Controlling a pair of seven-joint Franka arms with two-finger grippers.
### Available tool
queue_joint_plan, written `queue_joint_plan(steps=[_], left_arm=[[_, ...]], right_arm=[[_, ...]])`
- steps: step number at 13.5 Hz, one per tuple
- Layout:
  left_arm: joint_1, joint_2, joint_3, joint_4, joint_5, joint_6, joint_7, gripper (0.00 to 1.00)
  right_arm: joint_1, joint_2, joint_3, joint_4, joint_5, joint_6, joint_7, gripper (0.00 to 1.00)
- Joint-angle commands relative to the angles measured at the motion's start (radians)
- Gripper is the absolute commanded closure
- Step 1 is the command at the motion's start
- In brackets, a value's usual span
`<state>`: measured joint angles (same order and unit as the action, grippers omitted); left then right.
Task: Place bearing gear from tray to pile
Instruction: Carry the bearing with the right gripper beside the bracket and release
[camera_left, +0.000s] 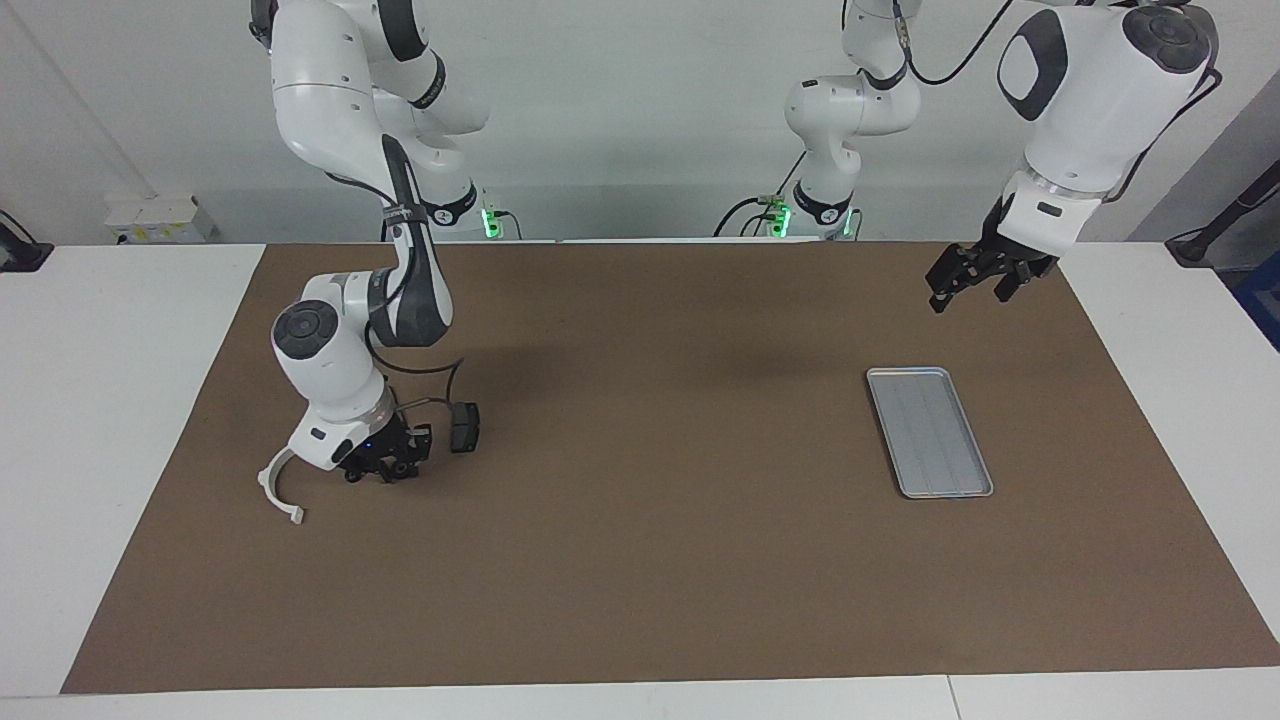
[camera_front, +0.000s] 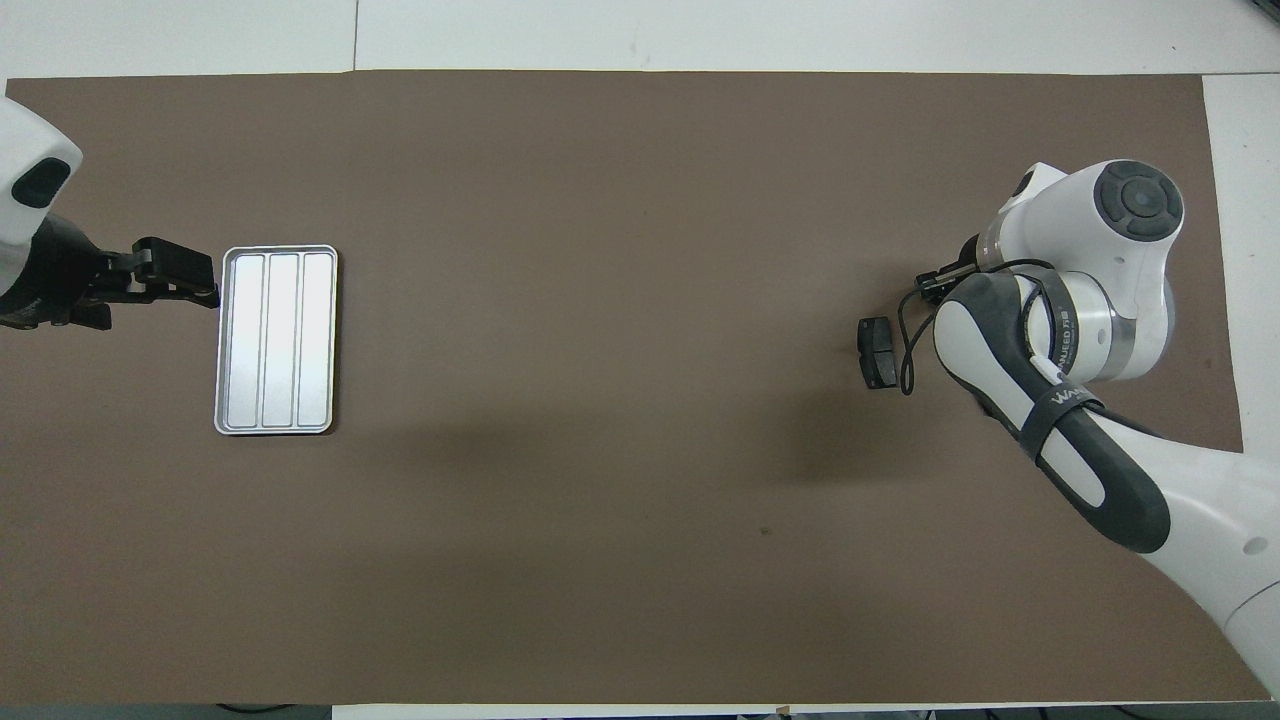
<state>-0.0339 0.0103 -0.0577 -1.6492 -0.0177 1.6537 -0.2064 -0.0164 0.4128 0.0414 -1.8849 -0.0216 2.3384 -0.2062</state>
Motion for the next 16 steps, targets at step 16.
queue_joint_plan(steps=[16], left_arm=[[-0.008,-0.003,0.010,0.005,0.009,0.009,0.010,0.00]], right_arm=[[-0.022,-0.397,-0.027,0.244,-0.006,-0.698,0.171,0.00]])
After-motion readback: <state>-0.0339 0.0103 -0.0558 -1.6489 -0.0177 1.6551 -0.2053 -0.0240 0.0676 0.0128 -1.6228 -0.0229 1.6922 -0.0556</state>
